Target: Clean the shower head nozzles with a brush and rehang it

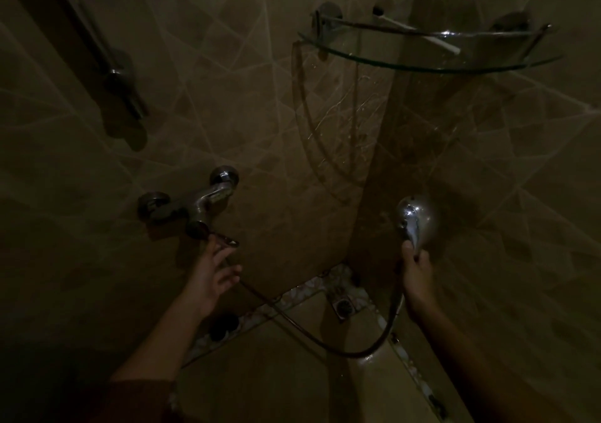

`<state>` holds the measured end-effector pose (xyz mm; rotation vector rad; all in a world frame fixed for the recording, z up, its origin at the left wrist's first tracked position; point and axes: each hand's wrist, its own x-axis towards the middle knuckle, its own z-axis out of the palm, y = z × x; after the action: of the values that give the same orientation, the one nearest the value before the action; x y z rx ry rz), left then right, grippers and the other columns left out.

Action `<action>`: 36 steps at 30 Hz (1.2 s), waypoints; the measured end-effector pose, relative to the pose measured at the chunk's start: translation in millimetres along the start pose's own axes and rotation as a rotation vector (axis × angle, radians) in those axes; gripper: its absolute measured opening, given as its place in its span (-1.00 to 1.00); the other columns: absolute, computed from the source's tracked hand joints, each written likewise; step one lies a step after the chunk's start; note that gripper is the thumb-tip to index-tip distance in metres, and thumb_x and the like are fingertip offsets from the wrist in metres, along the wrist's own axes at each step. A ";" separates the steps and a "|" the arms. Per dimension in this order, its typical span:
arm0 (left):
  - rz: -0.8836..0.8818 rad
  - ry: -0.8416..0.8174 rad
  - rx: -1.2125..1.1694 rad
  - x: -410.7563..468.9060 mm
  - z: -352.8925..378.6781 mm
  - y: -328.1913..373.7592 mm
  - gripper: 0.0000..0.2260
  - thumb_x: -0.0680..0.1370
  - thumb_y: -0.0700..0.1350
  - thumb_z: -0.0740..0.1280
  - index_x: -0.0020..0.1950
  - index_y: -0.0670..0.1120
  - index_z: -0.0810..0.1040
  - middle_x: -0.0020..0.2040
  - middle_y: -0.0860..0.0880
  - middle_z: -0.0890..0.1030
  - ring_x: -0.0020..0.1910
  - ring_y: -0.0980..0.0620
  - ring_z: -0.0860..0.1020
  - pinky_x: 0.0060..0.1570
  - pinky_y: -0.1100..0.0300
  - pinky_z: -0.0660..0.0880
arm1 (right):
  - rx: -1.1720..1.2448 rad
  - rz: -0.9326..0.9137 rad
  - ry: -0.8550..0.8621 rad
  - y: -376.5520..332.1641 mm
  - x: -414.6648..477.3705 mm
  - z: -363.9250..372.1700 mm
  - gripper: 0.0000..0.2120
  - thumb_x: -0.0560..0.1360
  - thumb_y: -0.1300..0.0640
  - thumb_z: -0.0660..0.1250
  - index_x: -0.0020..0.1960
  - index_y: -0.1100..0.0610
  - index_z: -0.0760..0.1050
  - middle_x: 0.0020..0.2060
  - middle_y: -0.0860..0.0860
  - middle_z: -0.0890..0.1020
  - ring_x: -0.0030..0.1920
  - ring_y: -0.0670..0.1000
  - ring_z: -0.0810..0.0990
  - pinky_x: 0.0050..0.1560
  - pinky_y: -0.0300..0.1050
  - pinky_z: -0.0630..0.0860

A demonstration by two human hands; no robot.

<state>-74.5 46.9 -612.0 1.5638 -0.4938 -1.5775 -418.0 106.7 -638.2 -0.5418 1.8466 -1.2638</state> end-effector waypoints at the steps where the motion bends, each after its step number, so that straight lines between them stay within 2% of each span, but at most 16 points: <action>1: 0.003 0.000 0.008 0.3 0.5 0.8 -0.49 0.65 0.22 0.09 0.48 -0.05 0.38 0.38 -0.03 0.52 -0.19 -0.03 0.53 -0.21 0.12 0.45 | -0.003 -0.001 -0.003 0.2 0.0 0.5 -0.74 0.66 -0.14 0.16 -0.03 0.03 0.42 -0.01 0.15 0.60 0.08 0.24 0.61 0.19 0.34 0.53; 3: 0.006 -0.003 0.020 0.6 1.5 2.6 -0.53 0.66 0.21 0.09 0.42 -0.04 0.41 0.34 -0.02 0.54 -0.21 -0.03 0.53 -0.22 0.13 0.44 | 0.002 -0.007 -0.001 1.1 0.2 1.7 -0.69 0.66 -0.14 0.16 0.03 0.11 0.42 0.04 0.22 0.59 0.04 0.20 0.60 0.18 0.33 0.52; 6: 0.001 0.005 0.032 2.7 1.4 4.7 -0.56 0.66 0.21 0.10 0.39 -0.03 0.42 0.34 -0.03 0.55 -0.23 -0.02 0.52 -0.24 0.14 0.44 | 0.006 -0.007 0.011 2.9 0.6 2.4 -0.59 0.65 -0.16 0.17 0.11 0.21 0.42 0.07 0.28 0.58 0.08 0.27 0.60 0.18 0.35 0.52; 9: 0.002 0.011 0.042 4.8 -1.2 3.9 -0.50 0.64 0.22 0.12 0.49 -0.02 0.37 0.34 -0.03 0.56 -0.23 -0.03 0.54 -0.25 0.15 0.46 | 0.019 -0.003 0.004 1.3 -0.4 2.7 -0.65 0.66 -0.13 0.17 0.11 0.17 0.43 0.05 0.23 0.59 0.02 0.17 0.60 0.14 0.25 0.54; 12: -0.002 0.007 0.041 4.3 0.1 4.4 -0.51 0.65 0.22 0.11 0.46 -0.05 0.40 0.29 -0.02 0.57 -0.22 -0.02 0.54 -0.26 0.14 0.45 | 0.023 -0.014 -0.012 1.0 -2.4 2.3 -0.69 0.67 -0.10 0.16 0.12 0.15 0.42 0.01 0.16 0.58 -0.02 0.10 0.58 0.12 0.19 0.53; 17: 0.008 -0.006 0.045 2.5 0.0 4.2 -0.53 0.64 0.23 0.11 0.39 -0.05 0.45 0.30 -0.02 0.56 -0.21 -0.01 0.54 -0.26 0.15 0.47 | 0.012 -0.020 -0.007 3.1 -0.6 -0.1 -0.74 0.66 -0.11 0.18 0.02 0.08 0.43 -0.01 0.13 0.58 0.09 0.23 0.60 0.20 0.28 0.53; 21: -0.003 -0.013 0.047 4.4 -0.6 3.8 -0.49 0.64 0.24 0.10 0.43 -0.05 0.42 0.33 -0.03 0.54 -0.20 0.00 0.54 -0.28 0.15 0.48 | 0.016 -0.031 -0.008 0.5 1.5 -2.1 -0.69 0.67 -0.07 0.18 0.08 0.20 0.42 -0.09 0.14 0.56 -0.11 0.07 0.53 -0.11 0.00 0.48; 24: -0.001 -0.005 0.028 5.4 -0.2 1.6 -0.46 0.64 0.25 0.10 0.47 -0.07 0.39 0.33 -0.04 0.54 -0.19 -0.01 0.53 -0.24 0.12 0.45 | 0.025 -0.036 -0.010 0.3 3.4 -4.8 -0.71 0.68 -0.05 0.18 0.12 0.20 0.44 -0.09 0.10 0.58 -0.12 0.04 0.55 -0.18 -0.07 0.46; 26: 0.009 -0.010 0.021 4.1 1.2 0.7 -0.46 0.64 0.24 0.09 0.47 -0.07 0.40 0.32 -0.04 0.55 -0.20 0.00 0.52 -0.24 0.13 0.45 | 0.048 -0.037 -0.012 -0.9 4.1 -6.0 -0.69 0.68 -0.04 0.19 0.16 0.22 0.44 -0.02 0.16 0.60 -0.08 0.07 0.57 -0.13 -0.02 0.51; 28: 0.013 -0.013 0.020 2.2 3.8 0.9 -0.47 0.64 0.24 0.08 0.45 -0.08 0.41 0.31 -0.04 0.55 -0.22 0.00 0.51 -0.24 0.13 0.44 | 0.039 -0.037 -0.014 -2.0 5.1 -7.4 -0.66 0.67 -0.07 0.19 0.15 0.23 0.44 0.03 0.21 0.61 -0.01 0.15 0.60 0.04 0.14 0.55; 30: 0.007 -0.012 0.013 1.3 5.2 0.3 -0.47 0.64 0.24 0.07 0.43 -0.09 0.43 0.29 -0.05 0.56 -0.22 0.00 0.51 -0.23 0.13 0.44 | 0.034 -0.028 -0.018 -2.3 6.5 -9.1 -0.64 0.66 -0.09 0.19 0.15 0.22 0.44 0.06 0.23 0.61 0.03 0.19 0.61 0.12 0.22 0.54; 33: -0.008 -0.030 -0.010 0.7 4.3 -0.4 -0.50 0.63 0.26 0.09 0.36 -0.06 0.45 0.23 -0.07 0.60 -0.23 0.00 0.51 -0.24 0.13 0.44 | 0.064 -0.015 -0.019 -4.2 6.6 -9.3 -0.67 0.66 -0.09 0.20 0.11 0.19 0.45 0.06 0.25 0.61 0.00 0.17 0.61 0.06 0.16 0.55; 36: -0.018 -0.041 -0.017 -1.2 4.1 0.4 -0.55 0.62 0.26 0.11 0.28 -0.06 0.46 0.14 -0.08 0.63 -0.23 0.01 0.52 -0.23 0.14 0.44 | 0.116 -0.012 -0.033 -5.9 5.2 -8.6 -0.77 0.66 -0.08 0.21 0.07 0.08 0.47 0.06 0.18 0.64 0.03 0.13 0.64 0.10 0.16 0.58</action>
<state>-78.4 46.4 -610.4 1.5303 -0.4885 -1.6261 -428.5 105.3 -633.4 -0.5090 1.7329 -1.3526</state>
